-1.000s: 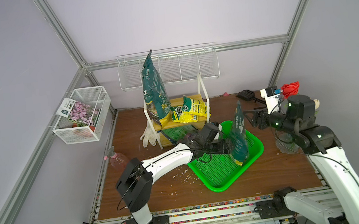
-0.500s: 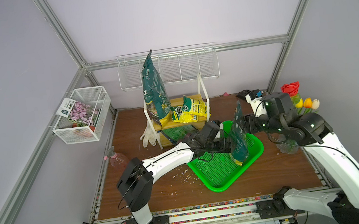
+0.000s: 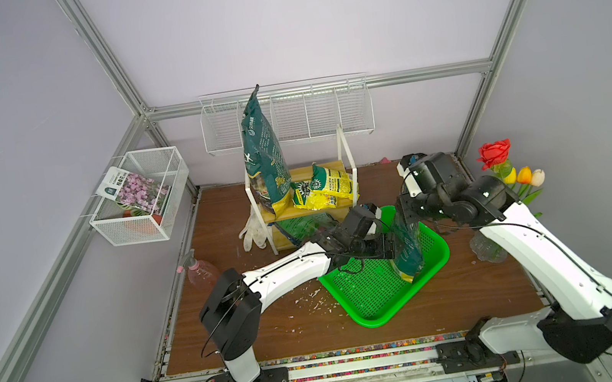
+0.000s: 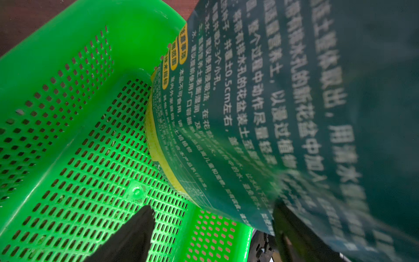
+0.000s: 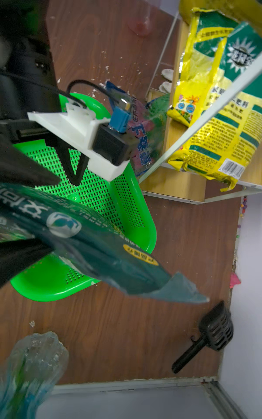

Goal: Take down the fertilizer bag from the shelf
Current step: Place the fertilizer bag in the storage box.

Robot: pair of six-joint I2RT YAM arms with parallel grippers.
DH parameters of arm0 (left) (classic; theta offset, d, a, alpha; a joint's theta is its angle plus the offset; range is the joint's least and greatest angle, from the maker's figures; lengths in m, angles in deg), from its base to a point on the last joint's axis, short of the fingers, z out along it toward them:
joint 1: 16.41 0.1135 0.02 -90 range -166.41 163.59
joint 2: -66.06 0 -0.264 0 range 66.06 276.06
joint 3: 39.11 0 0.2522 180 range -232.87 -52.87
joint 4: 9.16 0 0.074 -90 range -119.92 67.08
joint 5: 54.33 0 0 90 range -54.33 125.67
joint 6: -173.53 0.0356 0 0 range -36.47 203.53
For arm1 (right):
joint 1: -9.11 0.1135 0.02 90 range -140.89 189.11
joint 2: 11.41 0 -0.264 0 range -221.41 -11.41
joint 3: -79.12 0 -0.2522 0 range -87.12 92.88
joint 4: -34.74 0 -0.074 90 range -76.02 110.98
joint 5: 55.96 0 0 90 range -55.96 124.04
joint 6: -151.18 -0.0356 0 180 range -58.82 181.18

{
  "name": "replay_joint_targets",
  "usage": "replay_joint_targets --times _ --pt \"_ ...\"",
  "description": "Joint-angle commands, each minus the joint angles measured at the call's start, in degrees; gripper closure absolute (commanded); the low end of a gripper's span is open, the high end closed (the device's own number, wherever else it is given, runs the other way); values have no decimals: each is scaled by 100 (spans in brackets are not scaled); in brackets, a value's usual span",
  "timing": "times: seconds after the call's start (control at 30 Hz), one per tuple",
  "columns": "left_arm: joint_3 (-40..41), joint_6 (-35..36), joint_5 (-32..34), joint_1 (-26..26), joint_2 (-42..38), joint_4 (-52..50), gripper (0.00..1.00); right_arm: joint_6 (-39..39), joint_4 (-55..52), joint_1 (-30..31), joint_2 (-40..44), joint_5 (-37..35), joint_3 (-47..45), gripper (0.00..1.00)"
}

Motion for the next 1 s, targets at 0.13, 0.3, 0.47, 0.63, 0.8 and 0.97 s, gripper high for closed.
replay_joint_targets --times 0.13,0.3,0.47,0.63,0.8,0.97 --pt "562 190 423 -34 -554 -233 13 138 -55 29 -115 -55 123 100" --pt "1243 -224 888 79 -991 -375 12 941 354 29 -86 679 448 100" --pt "1667 -319 894 289 -1194 -386 12 2112 493 29 -133 1291 1076 100" --pt "1776 -324 931 309 -1210 -435 12 3240 600 12 38 1713 971 100" --pt "1806 -355 858 309 -1176 -470 11 3716 333 -216 13 1699 841 100" --pt "1820 -316 892 309 -1191 -600 12 4073 526 -677 205 2045 552 100"
